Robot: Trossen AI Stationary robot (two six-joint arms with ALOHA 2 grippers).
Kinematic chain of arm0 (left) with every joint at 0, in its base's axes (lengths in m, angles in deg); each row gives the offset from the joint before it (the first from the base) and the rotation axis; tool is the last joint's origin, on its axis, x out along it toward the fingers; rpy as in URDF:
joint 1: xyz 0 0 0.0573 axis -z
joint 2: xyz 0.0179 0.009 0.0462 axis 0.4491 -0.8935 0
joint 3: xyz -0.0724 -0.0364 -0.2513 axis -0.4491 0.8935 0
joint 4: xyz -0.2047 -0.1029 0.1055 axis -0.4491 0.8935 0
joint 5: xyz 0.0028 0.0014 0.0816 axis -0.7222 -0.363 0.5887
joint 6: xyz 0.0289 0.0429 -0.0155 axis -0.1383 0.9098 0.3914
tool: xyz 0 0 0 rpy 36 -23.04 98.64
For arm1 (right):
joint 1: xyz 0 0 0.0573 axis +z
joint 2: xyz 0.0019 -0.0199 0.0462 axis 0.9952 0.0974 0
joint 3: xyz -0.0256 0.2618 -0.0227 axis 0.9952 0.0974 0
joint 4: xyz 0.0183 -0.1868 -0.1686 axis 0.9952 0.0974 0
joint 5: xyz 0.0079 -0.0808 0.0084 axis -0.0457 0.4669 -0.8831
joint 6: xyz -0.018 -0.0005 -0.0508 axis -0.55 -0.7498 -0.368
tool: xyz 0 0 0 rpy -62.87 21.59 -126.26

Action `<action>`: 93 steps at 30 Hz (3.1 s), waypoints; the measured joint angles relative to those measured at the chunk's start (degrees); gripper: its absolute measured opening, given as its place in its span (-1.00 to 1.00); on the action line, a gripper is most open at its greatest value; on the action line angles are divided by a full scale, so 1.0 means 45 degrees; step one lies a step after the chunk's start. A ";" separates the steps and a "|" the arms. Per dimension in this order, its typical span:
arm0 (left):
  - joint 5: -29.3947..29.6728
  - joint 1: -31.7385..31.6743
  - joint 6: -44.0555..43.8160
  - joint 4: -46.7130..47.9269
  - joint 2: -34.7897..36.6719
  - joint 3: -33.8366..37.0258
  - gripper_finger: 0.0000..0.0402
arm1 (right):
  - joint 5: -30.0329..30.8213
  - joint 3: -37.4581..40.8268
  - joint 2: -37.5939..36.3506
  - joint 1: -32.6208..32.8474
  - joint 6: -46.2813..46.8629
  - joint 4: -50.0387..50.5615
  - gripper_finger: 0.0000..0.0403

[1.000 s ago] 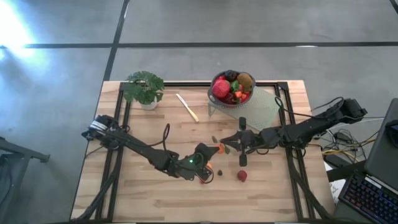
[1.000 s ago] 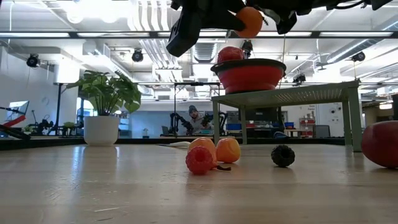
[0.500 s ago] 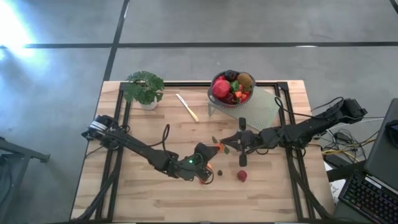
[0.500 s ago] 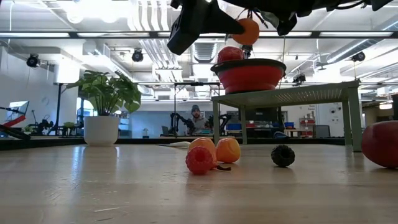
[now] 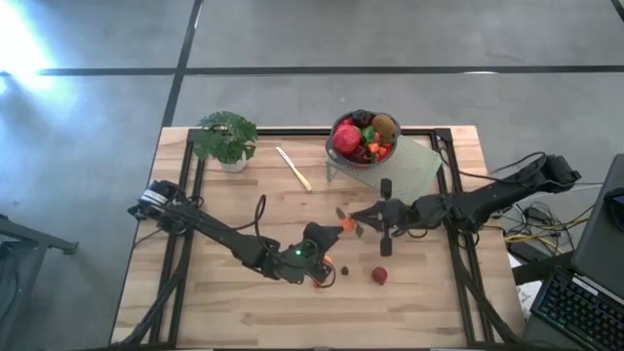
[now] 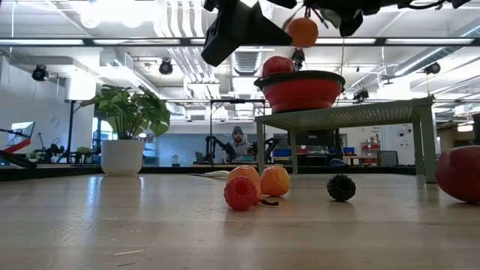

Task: Pick & Place Fruit
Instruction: Put the orange into the red gray colander on the shelf, then put the pomegranate into the red gray colander on the shelf

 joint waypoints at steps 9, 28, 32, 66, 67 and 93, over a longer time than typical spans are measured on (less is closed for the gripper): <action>-0.0008 0.0000 -0.0390 -0.0003 0.0000 0.0000 0.37 | -0.0065 0.0000 -0.1581 -0.2128 0.0092 0.1833 -0.96; -0.0052 -0.0014 -0.1234 -0.0002 0.0000 0.0000 0.37 | -0.1011 -0.4522 -0.1416 -0.7343 -0.1352 0.7337 -0.96; -0.0135 -0.0029 -0.1246 -0.0002 0.0000 0.0000 0.37 | -0.1584 -0.5116 -0.0965 -0.8345 -0.1635 0.7306 -0.96; -0.0144 -0.0374 -0.1244 0.0017 0.0000 0.0010 0.37 | -0.3726 -0.6071 0.1474 -1.1266 -0.1570 0.8287 -0.73; -0.0144 -0.0374 -0.1244 0.0015 0.0000 0.0010 0.37 | -0.3726 -0.6071 0.1437 -1.1265 -0.1533 0.8341 -0.69; -0.4511 -0.0355 -0.6864 0.2734 0.0000 0.0010 0.37 | -0.3457 -0.5646 -0.1396 -0.6569 -0.1296 1.1311 -0.28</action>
